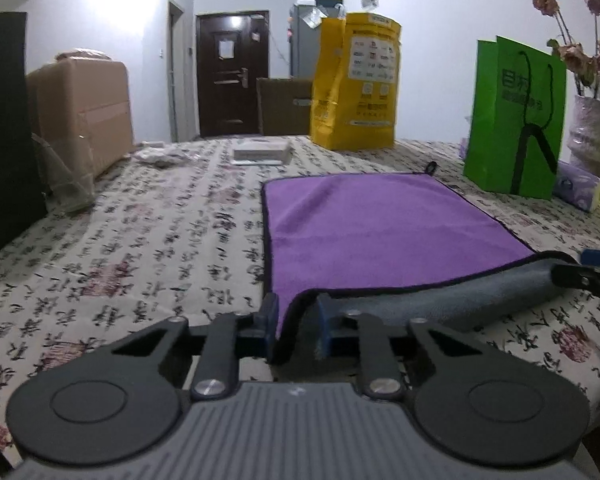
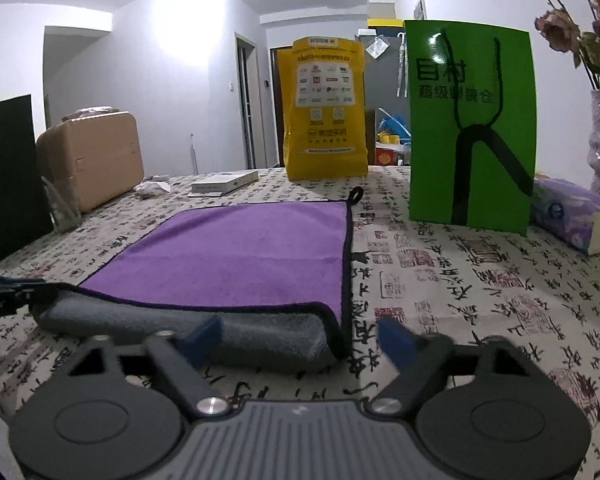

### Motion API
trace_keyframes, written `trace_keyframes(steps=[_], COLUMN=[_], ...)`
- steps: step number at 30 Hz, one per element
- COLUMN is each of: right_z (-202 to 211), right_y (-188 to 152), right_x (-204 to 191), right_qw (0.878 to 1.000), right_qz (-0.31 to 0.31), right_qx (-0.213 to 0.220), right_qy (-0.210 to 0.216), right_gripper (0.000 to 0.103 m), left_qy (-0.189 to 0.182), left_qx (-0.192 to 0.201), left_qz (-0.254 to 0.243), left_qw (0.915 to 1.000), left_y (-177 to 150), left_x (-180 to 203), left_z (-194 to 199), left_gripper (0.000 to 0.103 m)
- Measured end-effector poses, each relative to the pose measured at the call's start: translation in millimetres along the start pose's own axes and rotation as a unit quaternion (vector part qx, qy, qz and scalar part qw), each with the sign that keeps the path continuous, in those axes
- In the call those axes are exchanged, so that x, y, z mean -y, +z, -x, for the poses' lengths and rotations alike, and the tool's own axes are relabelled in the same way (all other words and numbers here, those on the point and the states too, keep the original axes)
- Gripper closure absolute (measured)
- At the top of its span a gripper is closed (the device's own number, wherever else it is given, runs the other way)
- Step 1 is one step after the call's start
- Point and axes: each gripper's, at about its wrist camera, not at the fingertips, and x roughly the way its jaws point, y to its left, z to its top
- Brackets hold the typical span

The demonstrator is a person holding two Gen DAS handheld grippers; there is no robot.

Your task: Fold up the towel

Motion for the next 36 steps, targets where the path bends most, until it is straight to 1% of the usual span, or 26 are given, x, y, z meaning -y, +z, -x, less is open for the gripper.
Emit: trace_keyframes(steps=[2, 4, 5, 6, 7, 8, 9, 12, 16, 21, 26, 33, 36], right_z=[-3.8, -6.3, -7.0, -7.8, -8.1, -7.4, -7.5, -8.7, -15.5, -29.3, -48.5, -78.6, -96.0], right_y=[-0.2, -0.5, -0.4, -0.2, 0.3, 1.0, 3.0, 8.6, 15.9, 29.6, 42.8, 65.3, 76.0], right_x=[-1.0, -1.0, -1.1, -1.5, -2.1, -2.1, -1.1, 0.9, 0.1, 3.0, 6.6, 10.2, 15.2], right_qw=[1.000, 1.000, 1.000, 1.000, 1.000, 1.000, 1.000, 1.000, 0.999, 0.998, 0.998, 0.996, 0.996], right_qz=[0.006, 0.006, 0.007, 0.010, 0.014, 0.017, 0.017, 0.021, 0.037, 0.047, 0.057, 0.080, 0.080], right_qx=[-0.004, -0.009, -0.011, -0.013, -0.013, -0.011, -0.008, -0.004, -0.001, 0.005, 0.005, 0.010, 0.009], right_qy=[-0.002, -0.002, -0.002, -0.004, -0.009, -0.016, -0.021, -0.018, -0.024, -0.034, -0.039, -0.038, -0.032], right_gripper=[0.038, 0.057, 0.062, 0.074, 0.089, 0.094, 0.095, 0.097, 0.098, 0.098, 0.098, 0.098, 0.098], left_qy=[-0.007, -0.006, -0.005, -0.003, -0.002, -0.004, -0.004, -0.006, 0.002, 0.008, 0.008, 0.012, 0.013], left_qx=[-0.007, -0.008, -0.008, -0.005, -0.004, 0.000, 0.005, 0.023, 0.030, 0.029, 0.042, 0.047, 0.051], left_qz=[-0.002, -0.002, -0.002, 0.000, 0.000, 0.001, 0.001, -0.004, -0.007, -0.014, -0.023, -0.040, -0.045], left_qw=[1.0000, 0.9999, 1.0000, 1.0000, 1.0000, 1.0000, 1.0000, 0.9997, 0.9995, 0.9995, 0.9988, 0.9980, 0.9976], left_y=[-0.6, -2.1, -2.6, -3.0, -2.7, -1.7, -0.5, 5.5, 15.4, 26.1, 42.6, 70.1, 82.5], left_x=[1.4, 2.5, 2.5, 2.2, 2.1, 1.5, 1.0, 0.9, -0.6, -3.5, -5.3, -5.0, -8.8], left_z=[-1.8, -3.5, -4.1, -4.0, -3.7, -3.1, -2.1, 0.2, -7.3, -22.9, -38.0, -68.4, -83.5], left_gripper=[0.082, 0.082, 0.085, 0.095, 0.097, 0.097, 0.097, 0.097, 0.097, 0.097, 0.097, 0.097, 0.097])
